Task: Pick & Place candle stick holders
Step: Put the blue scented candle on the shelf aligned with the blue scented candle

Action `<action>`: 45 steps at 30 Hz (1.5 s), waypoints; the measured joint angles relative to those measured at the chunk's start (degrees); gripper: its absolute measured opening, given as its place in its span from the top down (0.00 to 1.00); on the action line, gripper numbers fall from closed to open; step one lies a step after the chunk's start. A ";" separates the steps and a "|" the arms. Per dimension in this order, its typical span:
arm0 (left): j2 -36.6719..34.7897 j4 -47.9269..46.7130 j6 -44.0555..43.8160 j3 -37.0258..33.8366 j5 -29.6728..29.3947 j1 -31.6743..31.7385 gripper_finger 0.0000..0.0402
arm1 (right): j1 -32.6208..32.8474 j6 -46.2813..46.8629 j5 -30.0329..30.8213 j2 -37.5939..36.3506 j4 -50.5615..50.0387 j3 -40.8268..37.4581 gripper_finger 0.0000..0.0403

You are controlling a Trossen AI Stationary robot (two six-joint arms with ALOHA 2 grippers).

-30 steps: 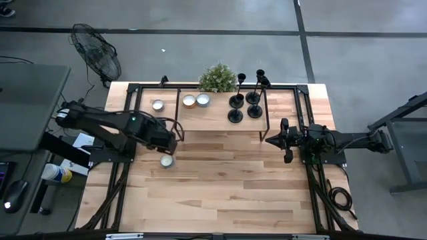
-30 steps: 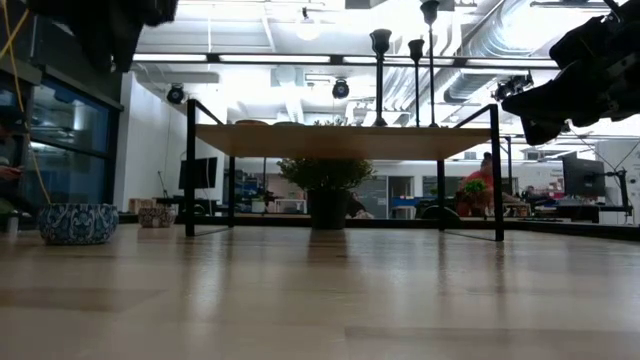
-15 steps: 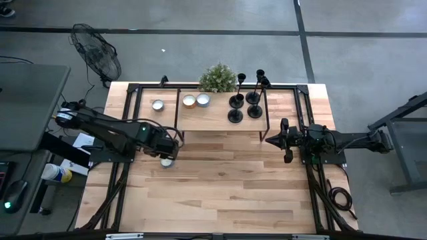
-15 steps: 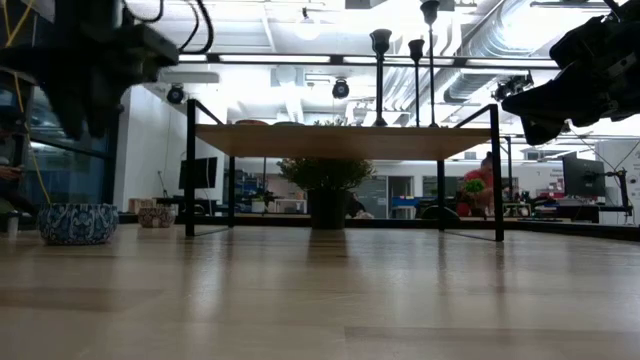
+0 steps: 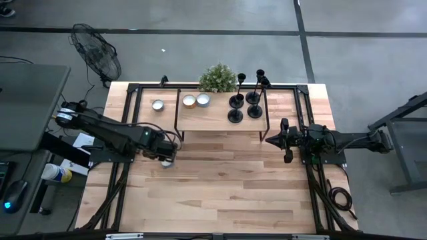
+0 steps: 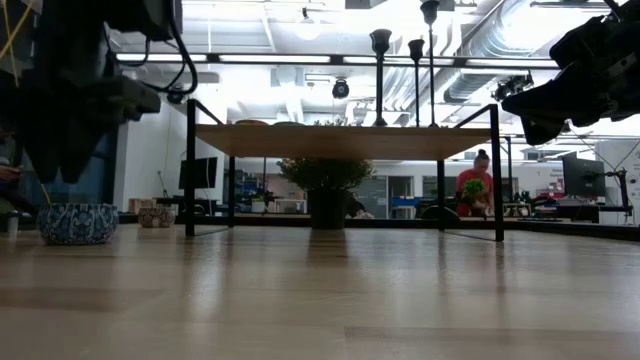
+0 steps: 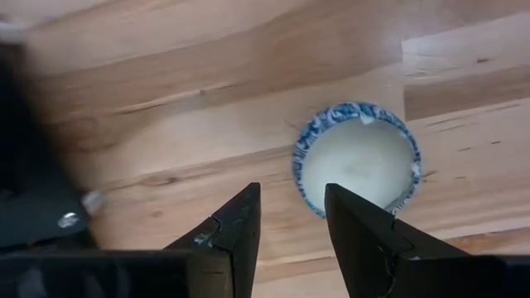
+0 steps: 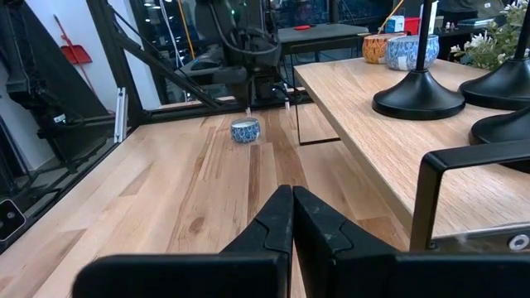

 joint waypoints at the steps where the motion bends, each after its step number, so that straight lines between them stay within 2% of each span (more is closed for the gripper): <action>1: 0.00 1.36 0.31 -0.70 0.11 0.00 0.67 | -0.02 0.00 0.00 0.00 0.00 0.00 1.00; 11: 0.00 5.45 -0.52 -4.88 1.06 0.00 0.67 | -0.01 0.00 0.00 0.00 0.00 0.00 1.00; 45: 2.16 7.57 -1.62 -4.78 1.31 0.00 0.67 | 0.00 0.00 -0.02 0.00 0.02 0.00 1.00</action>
